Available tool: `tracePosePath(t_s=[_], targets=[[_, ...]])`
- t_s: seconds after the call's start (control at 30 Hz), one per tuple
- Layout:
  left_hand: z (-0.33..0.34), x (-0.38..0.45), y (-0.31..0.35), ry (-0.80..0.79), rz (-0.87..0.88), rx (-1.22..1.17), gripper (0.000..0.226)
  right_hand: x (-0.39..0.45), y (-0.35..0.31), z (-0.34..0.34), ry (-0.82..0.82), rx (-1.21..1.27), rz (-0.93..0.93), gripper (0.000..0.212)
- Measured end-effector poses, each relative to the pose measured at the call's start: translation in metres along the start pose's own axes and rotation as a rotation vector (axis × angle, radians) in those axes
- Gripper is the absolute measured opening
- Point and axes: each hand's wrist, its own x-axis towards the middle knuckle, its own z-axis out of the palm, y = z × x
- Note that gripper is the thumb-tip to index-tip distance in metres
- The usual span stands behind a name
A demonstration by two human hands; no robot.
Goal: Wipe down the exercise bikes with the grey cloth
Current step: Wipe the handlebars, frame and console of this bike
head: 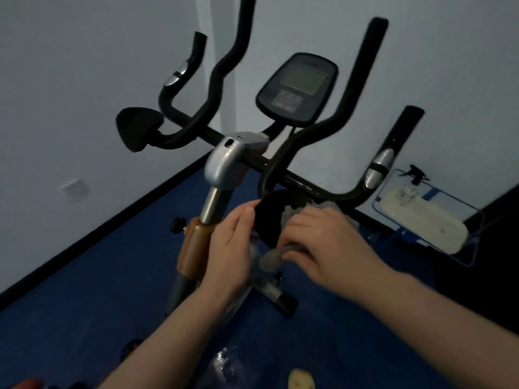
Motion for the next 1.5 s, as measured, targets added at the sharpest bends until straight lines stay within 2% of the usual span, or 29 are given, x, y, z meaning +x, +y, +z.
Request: tracePosePath(t_s=[0.03,0.07,0.13,0.17,0.2,0.3,0.33,0.4,0.5,0.67,0.77,0.8,0.9,0.97,1.03,1.07,1.17,1.3,1.4,1.5], targets=[[-0.002,0.003,0.001,-0.016,0.017,0.040,0.029,-0.001,0.007,-0.010,-0.002,0.051,0.008,0.005],[-0.005,0.007,0.003,-0.037,0.036,0.091,0.028,0.000,0.013,-0.020,0.069,0.131,0.066,0.005],[-0.008,0.017,0.007,-0.077,0.073,0.195,0.024,0.010,0.020,-0.035,0.342,0.271,0.222,0.006],[-0.009,0.022,0.008,-0.091,0.102,0.248,0.023,0.017,0.021,-0.035,0.438,0.297,0.279,0.005],[-0.009,0.028,0.008,-0.106,0.131,0.294,0.022,0.026,0.021,-0.030,0.465,0.302,0.336,0.006],[-0.001,0.040,0.006,-0.144,0.168,0.334,0.019,0.050,0.013,-0.003,0.342,0.452,0.523,0.016],[0.003,0.041,0.004,-0.139,0.172,0.338,0.018,0.052,0.010,0.007,0.338,0.536,0.593,0.020],[0.008,0.039,-0.001,-0.125,0.177,0.335,0.017,0.042,0.005,0.024,0.432,0.557,0.711,0.025],[0.009,0.035,-0.007,-0.146,0.188,0.339,0.022,0.019,-0.006,0.046,0.506,0.404,0.786,0.033],[0.010,0.039,-0.007,-0.154,0.216,0.371,0.026,0.055,0.001,0.032,0.294,0.203,0.888,0.031],[0.008,0.036,-0.010,-0.158,0.231,0.389,0.026,0.037,-0.020,0.047,0.477,0.081,0.941,0.037],[0.009,0.036,-0.010,-0.149,0.238,0.385,0.026,0.030,-0.026,0.050,0.487,0.062,0.952,0.037],[0.012,0.036,-0.011,-0.122,0.265,0.389,0.028,0.044,-0.005,0.040,0.348,0.109,0.988,0.024],[0.013,0.037,-0.013,-0.110,0.279,0.366,0.029,0.054,-0.004,0.033,0.331,0.114,0.990,0.023],[0.013,0.038,-0.014,-0.106,0.288,0.355,0.028,0.040,-0.017,0.044,0.447,0.014,0.955,0.030],[0.012,0.038,-0.014,-0.105,0.285,0.349,0.027,0.031,-0.024,0.048,0.452,-0.025,0.931,0.031],[0.009,0.041,-0.018,-0.131,0.259,0.321,0.024,0.022,-0.014,0.040,0.351,0.051,0.854,0.025],[0.006,0.041,-0.023,-0.113,0.180,0.122,0.023,0.057,0.009,0.023,0.167,0.051,0.765,0.017],[0.017,0.031,-0.026,0.015,0.108,0.000,0.023,0.068,0.015,0.022,0.117,0.026,0.692,0.019],[0.034,0.023,-0.022,0.165,0.070,-0.038,0.025,0.081,0.016,0.013,0.041,0.044,0.492,0.022]])
